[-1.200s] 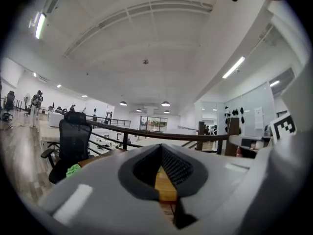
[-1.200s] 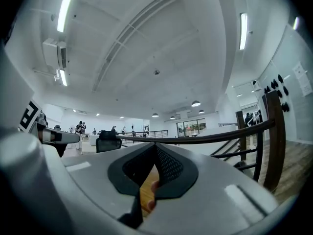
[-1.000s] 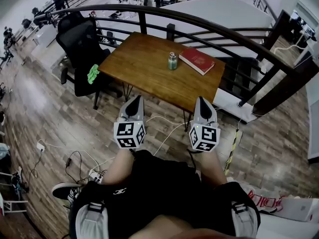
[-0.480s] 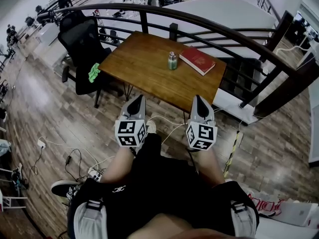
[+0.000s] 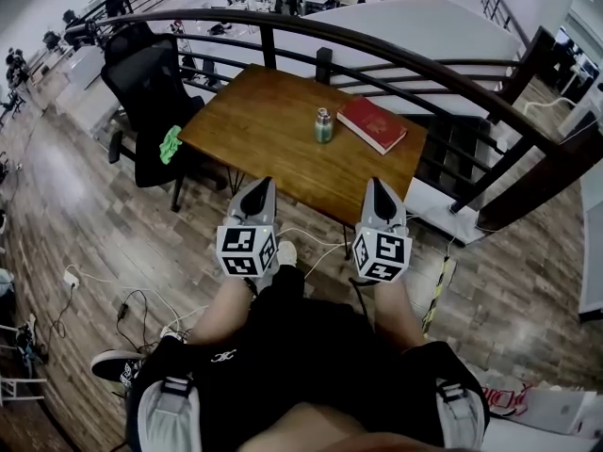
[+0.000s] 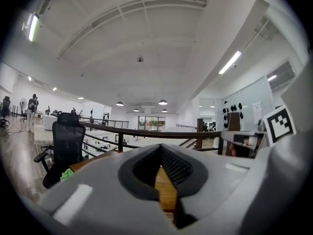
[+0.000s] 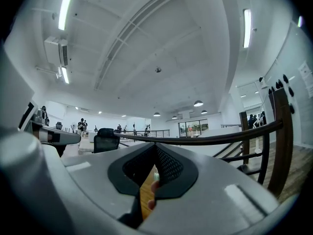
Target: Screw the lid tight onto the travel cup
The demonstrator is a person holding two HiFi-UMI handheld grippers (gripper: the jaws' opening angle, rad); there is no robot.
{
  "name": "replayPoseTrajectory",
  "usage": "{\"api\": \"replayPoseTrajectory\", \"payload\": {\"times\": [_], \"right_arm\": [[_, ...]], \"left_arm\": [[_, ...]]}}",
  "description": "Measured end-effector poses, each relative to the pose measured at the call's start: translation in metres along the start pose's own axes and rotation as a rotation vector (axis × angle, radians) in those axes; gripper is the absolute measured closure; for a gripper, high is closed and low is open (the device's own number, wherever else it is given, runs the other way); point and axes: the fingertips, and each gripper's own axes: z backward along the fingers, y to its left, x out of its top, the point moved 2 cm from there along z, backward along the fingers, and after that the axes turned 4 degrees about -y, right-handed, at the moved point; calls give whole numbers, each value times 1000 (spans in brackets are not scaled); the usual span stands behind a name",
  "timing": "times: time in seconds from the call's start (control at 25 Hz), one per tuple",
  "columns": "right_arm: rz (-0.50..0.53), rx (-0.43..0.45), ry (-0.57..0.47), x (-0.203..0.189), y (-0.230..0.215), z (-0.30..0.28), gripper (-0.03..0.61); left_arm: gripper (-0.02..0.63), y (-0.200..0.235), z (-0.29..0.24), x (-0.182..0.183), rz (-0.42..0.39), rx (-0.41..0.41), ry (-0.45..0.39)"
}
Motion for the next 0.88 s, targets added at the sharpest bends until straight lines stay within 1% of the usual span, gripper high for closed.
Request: {"api": "replayPoseTrajectory", "payload": {"times": [0.24,0.36,0.48,0.64,0.88], "right_arm": [[26,-5,3,-12,-3,-38,578],[26,-22,11,-21,-10,-61,578],[33,-32,17,-26,-8,-100,578],[73,-30,20,-27,-1,-153,578],[81,-82,40,-34,-12,-231,578]], "left_arm": [[560,18,-45,-12,28,-21,19],[560,26,-74,-15,26,-41,21],[560,45,-110,-12,18,-62,14],[560,74,-161,-6,13,-94,28],[560,110,-241,-5,27,-159,50]]}}
